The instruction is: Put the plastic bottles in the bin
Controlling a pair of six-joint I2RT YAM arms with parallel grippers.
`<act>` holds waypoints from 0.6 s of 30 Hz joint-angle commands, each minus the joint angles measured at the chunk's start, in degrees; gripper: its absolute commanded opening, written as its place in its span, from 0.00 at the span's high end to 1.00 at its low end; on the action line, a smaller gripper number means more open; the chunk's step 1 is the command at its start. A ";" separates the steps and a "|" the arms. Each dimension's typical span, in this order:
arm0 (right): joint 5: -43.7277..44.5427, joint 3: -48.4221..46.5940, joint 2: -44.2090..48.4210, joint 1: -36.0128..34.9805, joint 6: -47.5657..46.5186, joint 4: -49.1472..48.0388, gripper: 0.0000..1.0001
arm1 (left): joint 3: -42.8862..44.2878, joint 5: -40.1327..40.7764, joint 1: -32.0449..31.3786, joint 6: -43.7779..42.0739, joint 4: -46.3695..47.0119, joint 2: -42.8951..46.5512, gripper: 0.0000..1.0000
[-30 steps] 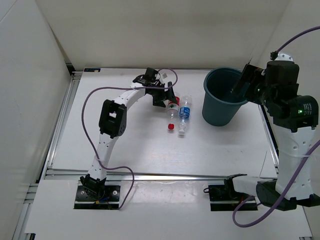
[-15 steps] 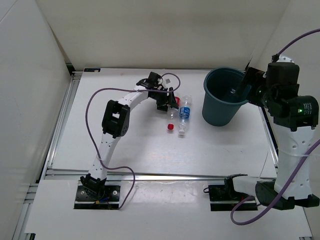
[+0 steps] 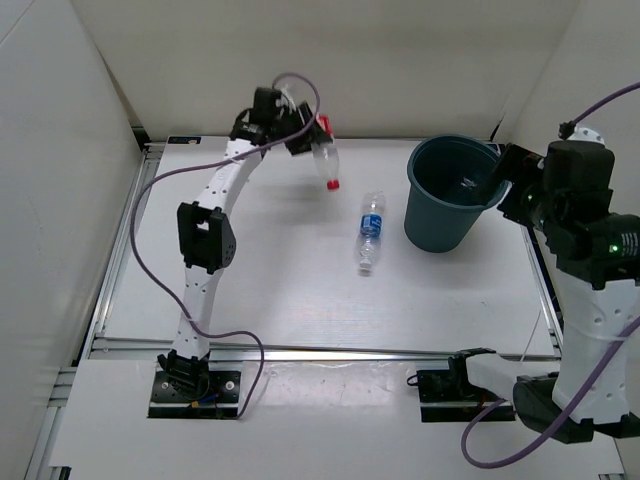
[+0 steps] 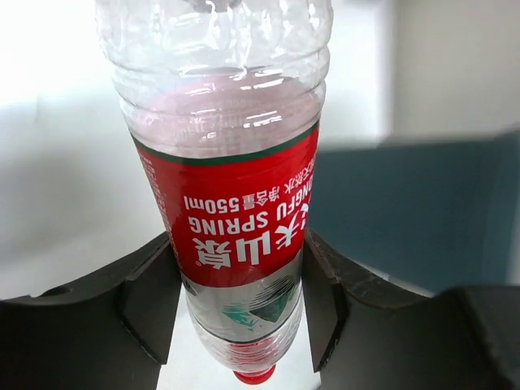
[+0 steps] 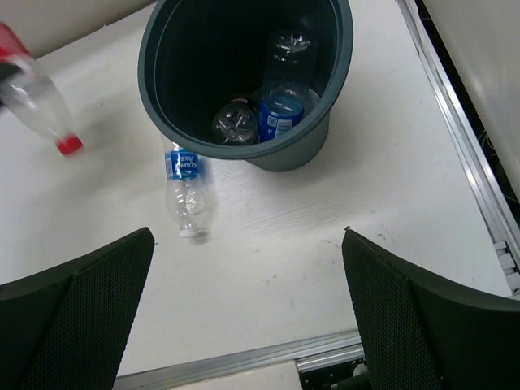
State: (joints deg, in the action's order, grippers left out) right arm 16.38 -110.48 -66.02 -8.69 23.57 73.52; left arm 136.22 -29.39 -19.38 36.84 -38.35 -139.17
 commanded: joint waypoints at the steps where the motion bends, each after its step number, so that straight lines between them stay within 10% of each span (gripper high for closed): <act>1: 0.49 1.14 3.69 0.16 3.05 -0.65 0.00 | 10.28 2.58 -0.75 10.31 11.76 8.39 0.75; 12: -1.08 -11.22 9.15 0.16 4.73 2.68 0.00 | 5.46 11.87 -12.16 25.39 52.09 8.39 0.76; 18: -6.18 -18.11 9.15 0.16 5.51 7.87 0.00 | 7.66 17.95 -20.07 22.06 58.20 1.46 0.74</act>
State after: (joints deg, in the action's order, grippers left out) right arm 13.45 -126.89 -56.64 -8.69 28.40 76.62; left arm 143.50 -16.47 -36.10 59.83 12.21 -135.52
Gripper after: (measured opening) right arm 0.998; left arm 0.647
